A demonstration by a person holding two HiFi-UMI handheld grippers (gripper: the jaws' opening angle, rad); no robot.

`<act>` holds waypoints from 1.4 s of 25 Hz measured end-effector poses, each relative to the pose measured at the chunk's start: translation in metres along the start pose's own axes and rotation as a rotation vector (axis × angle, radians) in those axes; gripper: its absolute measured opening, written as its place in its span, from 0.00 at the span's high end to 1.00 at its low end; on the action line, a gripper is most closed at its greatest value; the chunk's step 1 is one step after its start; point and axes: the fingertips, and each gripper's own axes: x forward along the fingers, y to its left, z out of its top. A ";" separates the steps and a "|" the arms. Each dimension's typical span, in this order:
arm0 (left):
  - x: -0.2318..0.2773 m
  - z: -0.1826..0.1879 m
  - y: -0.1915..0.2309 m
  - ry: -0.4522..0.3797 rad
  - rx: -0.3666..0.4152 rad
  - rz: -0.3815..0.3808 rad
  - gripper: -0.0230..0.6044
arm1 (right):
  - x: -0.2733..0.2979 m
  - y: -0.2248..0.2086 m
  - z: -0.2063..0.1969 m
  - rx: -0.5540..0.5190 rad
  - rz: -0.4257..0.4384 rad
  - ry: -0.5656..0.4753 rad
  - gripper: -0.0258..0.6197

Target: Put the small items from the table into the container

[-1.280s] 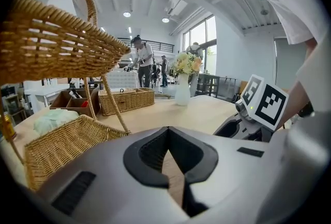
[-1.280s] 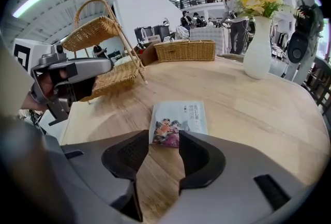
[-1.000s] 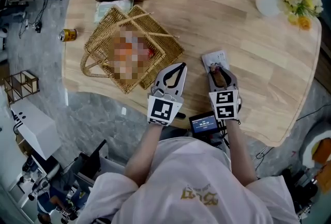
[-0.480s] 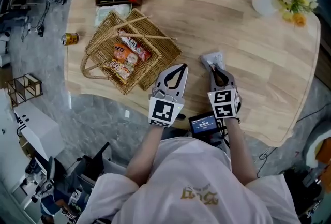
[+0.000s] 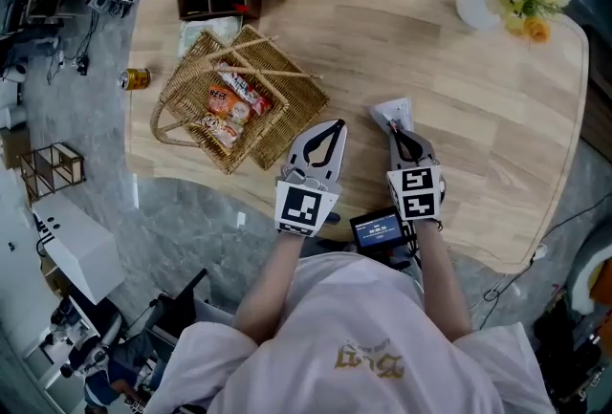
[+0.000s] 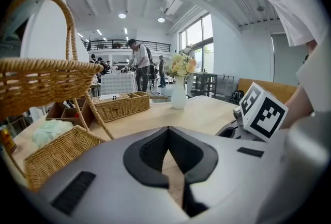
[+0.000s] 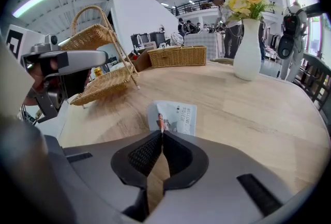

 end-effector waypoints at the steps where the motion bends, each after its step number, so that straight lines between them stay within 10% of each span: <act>1: 0.001 0.002 -0.001 -0.001 0.001 0.000 0.97 | -0.004 -0.002 0.000 0.006 0.004 -0.006 0.91; 35: -0.065 0.091 0.020 -0.192 0.015 0.044 0.97 | -0.099 0.016 0.071 0.015 -0.056 -0.209 0.91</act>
